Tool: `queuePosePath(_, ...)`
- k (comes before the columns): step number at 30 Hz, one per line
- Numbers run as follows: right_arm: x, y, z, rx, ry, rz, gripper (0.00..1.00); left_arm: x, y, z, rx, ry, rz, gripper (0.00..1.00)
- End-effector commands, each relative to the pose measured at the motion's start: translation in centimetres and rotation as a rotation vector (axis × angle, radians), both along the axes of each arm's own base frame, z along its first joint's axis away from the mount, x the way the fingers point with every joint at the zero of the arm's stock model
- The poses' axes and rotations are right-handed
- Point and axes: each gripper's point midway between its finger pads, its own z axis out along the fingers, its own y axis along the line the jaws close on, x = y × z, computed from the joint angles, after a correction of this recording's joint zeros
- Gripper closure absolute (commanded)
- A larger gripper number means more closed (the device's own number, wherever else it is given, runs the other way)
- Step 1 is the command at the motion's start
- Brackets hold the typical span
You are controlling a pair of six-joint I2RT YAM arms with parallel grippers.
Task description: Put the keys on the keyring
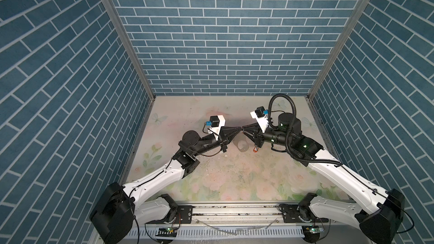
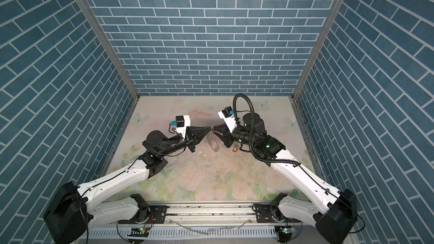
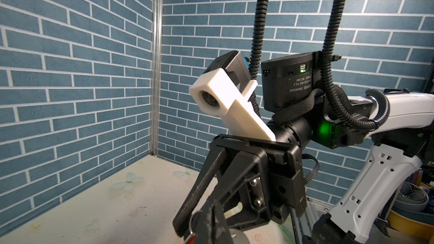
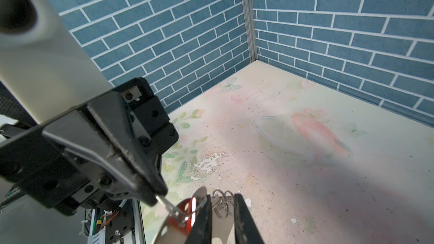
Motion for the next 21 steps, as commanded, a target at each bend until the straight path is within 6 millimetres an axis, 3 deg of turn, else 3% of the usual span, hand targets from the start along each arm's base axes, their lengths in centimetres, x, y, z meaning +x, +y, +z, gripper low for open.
queuePosePath(1,-0.9,1.1,0.0,0.051,0.024,0.042,0.82,-0.1,0.1,0.3,-0.021,-0.012,-0.004,1.00)
queuePosePath(21,-2.4,2.5,-2.9,-0.010,0.031,0.024,0.88,0.5,0.4,0.0,-0.036,-0.013,0.035,1.00)
